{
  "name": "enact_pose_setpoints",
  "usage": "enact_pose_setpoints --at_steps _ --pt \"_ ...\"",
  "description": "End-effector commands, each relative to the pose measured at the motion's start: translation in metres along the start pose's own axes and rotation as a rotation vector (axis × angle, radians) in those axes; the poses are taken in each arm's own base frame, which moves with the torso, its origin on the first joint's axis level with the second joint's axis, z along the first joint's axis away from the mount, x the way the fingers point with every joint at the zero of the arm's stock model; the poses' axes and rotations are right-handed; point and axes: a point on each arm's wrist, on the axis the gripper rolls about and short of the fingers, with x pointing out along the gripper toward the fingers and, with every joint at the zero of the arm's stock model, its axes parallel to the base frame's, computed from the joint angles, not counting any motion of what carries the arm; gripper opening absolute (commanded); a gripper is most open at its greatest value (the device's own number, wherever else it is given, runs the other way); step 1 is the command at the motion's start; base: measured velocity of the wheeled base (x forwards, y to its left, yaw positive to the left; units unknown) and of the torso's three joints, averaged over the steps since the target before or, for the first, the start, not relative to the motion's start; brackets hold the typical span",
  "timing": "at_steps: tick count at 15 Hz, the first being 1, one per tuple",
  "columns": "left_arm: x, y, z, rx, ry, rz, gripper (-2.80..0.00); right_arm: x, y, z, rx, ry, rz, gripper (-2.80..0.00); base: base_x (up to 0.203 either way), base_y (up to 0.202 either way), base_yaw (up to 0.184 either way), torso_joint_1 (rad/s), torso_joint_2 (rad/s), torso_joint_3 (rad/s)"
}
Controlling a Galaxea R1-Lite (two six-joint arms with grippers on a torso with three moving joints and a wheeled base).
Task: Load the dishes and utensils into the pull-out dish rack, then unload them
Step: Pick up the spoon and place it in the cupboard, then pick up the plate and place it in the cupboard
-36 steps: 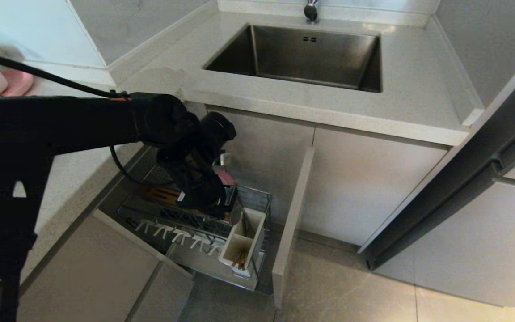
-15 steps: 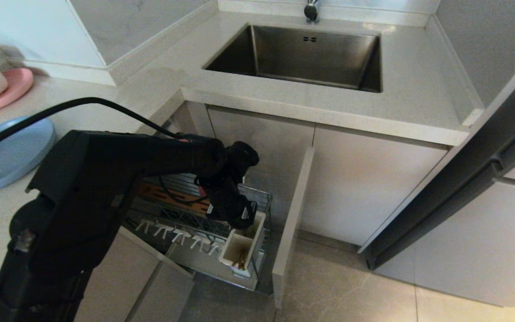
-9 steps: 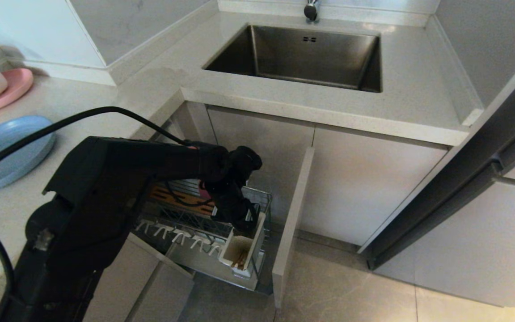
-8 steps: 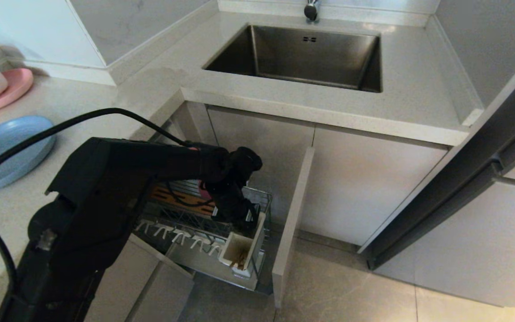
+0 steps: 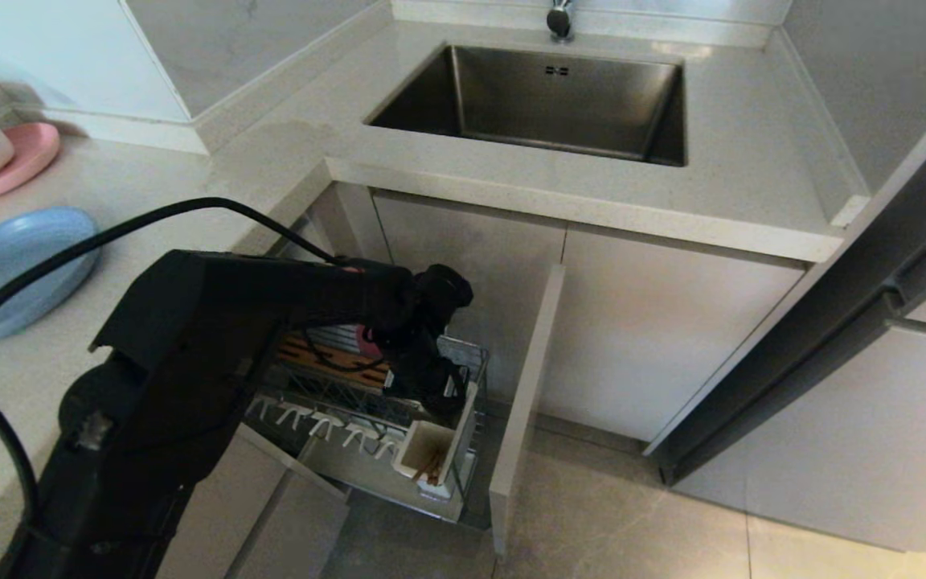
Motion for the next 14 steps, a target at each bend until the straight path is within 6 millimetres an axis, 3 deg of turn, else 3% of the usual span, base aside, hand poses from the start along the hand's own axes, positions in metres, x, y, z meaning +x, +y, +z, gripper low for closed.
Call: enact_pose_setpoints --at_steps 1,5,9,14 --pt "-0.017 0.002 0.002 -0.007 -0.033 0.001 -2.8 0.0 0.0 0.0 0.0 0.0 0.0 -2.8 0.0 0.0 0.0 0.0 0.0 0.0" --pt "-0.077 0.008 0.004 -0.051 -0.132 -0.013 -2.8 0.0 0.0 0.0 0.0 0.001 0.0 -2.8 0.0 0.0 0.0 0.0 0.0 0.0" --pt "-0.163 0.021 -0.009 -0.077 -0.279 -0.062 -2.8 0.0 0.0 0.0 0.0 0.001 0.0 -2.8 0.0 0.0 0.0 0.0 0.0 0.0" --pt "-0.263 0.046 -0.04 -0.154 -0.499 -0.119 -2.8 0.0 0.0 0.0 0.0 0.0 0.0 -2.8 0.0 0.0 0.0 0.0 0.0 0.0"
